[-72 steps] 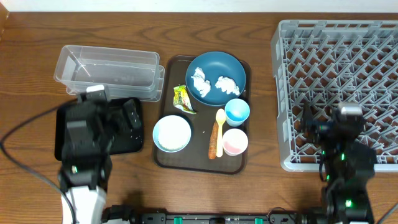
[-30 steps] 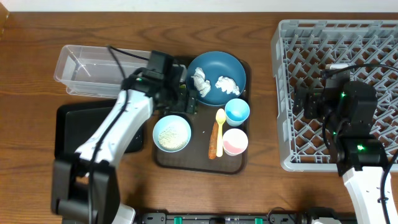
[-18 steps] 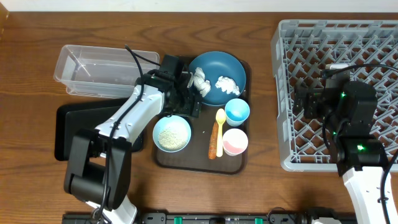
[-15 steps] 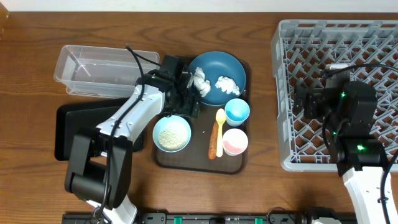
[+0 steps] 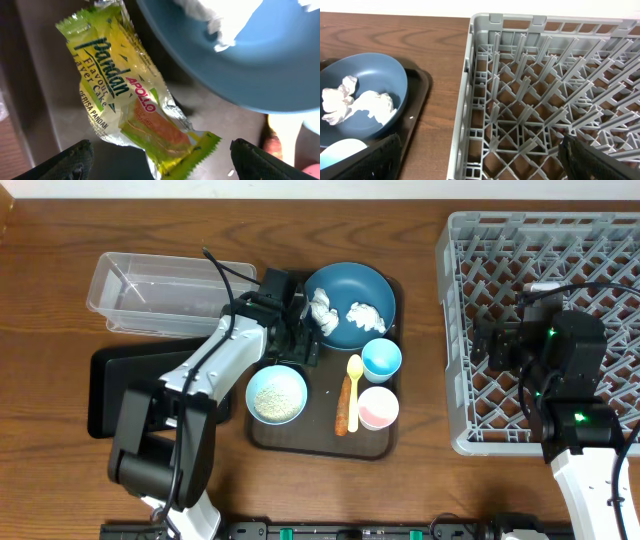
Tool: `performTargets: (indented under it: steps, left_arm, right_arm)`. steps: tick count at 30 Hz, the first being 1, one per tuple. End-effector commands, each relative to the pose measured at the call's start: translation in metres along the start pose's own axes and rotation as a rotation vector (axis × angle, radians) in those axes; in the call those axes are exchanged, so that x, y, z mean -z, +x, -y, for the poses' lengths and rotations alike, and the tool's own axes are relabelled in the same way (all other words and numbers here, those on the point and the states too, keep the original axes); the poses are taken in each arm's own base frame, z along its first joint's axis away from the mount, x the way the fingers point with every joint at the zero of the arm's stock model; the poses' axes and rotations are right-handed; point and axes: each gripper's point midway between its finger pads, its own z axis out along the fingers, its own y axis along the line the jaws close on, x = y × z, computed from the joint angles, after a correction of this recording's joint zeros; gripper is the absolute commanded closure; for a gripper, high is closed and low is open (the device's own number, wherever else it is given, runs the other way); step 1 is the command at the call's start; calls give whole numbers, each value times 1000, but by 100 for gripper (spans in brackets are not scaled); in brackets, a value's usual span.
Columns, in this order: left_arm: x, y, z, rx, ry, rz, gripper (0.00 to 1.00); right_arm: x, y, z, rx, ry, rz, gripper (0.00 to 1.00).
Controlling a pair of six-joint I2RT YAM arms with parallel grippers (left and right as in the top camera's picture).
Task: Sort waste into correct bins and load items into the dishwasher rack
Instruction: 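Reach the left gripper to the green pandan cake wrapper and grasp it, then carry the wrapper left and drop it into the clear plastic bin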
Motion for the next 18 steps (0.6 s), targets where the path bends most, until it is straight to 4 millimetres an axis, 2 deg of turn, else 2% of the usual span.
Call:
performTargets:
  steps: [1, 5, 12, 18]
  left_arm:
    - [-10, 10, -5, -5, -19, -39, 11]
    - [-10, 11, -5, -4, -20, -44, 11]
    - [-10, 11, -5, -4, -20, -45, 21]
    - [-11, 13, -6, -3, -21, -53, 22]
  right_arm:
    - [3, -10, -7, 14, -20, 21, 1]
    - [3, -10, -7, 14, -20, 21, 1]
    - [3, -10, -7, 14, -19, 21, 1]
    - [3, -10, -7, 14, -19, 21, 1]
